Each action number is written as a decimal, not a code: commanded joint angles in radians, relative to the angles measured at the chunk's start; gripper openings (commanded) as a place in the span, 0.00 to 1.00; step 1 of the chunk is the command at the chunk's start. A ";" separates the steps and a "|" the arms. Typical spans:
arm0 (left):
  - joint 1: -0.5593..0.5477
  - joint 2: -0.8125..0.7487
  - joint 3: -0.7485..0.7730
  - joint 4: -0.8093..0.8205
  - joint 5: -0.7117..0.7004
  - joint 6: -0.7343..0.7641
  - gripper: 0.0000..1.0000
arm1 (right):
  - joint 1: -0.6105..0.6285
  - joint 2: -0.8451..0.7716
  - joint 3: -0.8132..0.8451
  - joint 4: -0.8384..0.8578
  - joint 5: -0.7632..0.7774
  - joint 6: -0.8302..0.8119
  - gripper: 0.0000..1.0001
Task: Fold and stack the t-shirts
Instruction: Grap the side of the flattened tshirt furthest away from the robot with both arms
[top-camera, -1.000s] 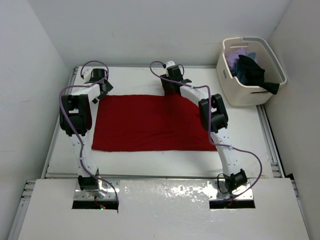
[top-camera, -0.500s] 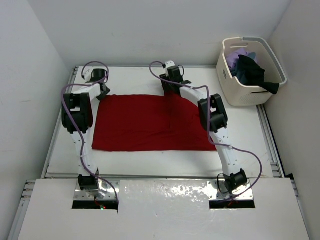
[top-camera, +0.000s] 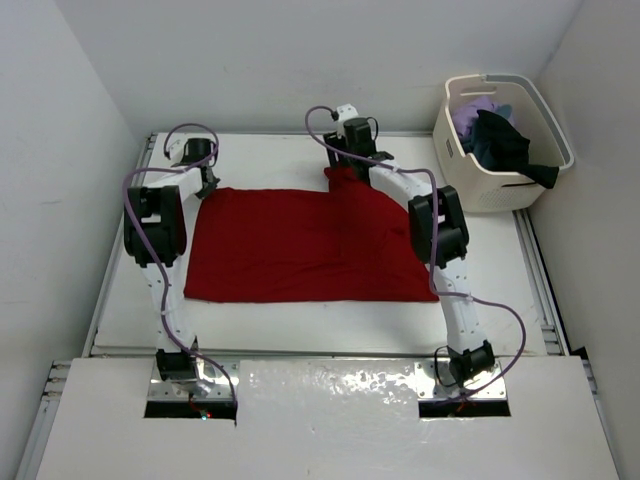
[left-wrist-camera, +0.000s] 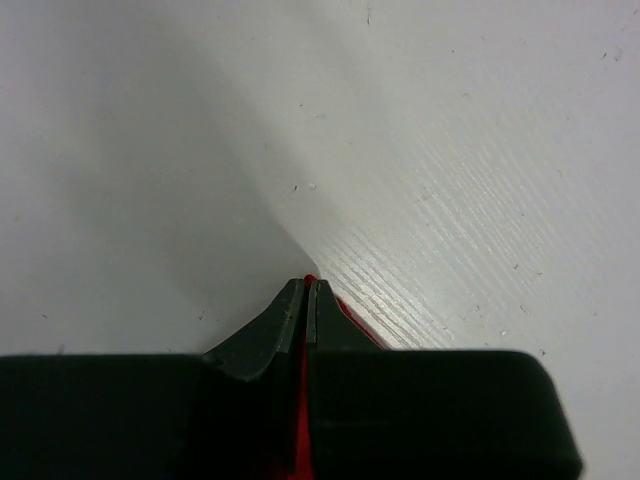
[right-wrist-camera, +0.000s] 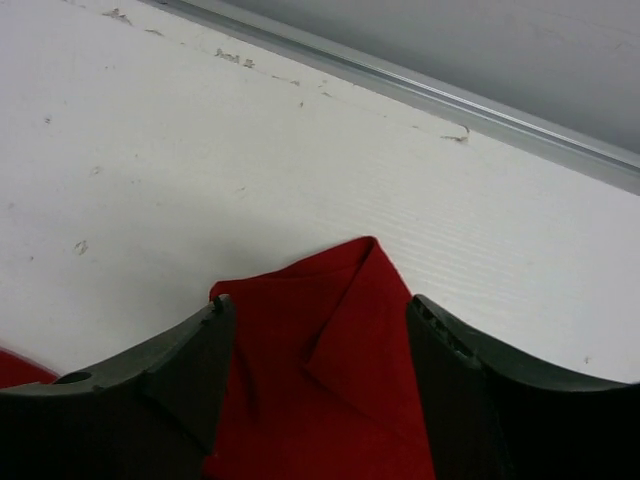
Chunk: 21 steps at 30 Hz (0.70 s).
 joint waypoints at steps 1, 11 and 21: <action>0.010 -0.041 -0.031 0.035 -0.022 0.014 0.00 | -0.006 -0.050 -0.014 0.018 -0.008 -0.009 0.66; 0.010 -0.064 -0.057 0.074 -0.021 0.025 0.00 | -0.006 0.042 0.064 -0.058 -0.009 0.001 0.56; 0.010 -0.064 -0.055 0.071 -0.022 0.025 0.00 | -0.016 0.081 0.064 -0.080 0.032 0.054 0.48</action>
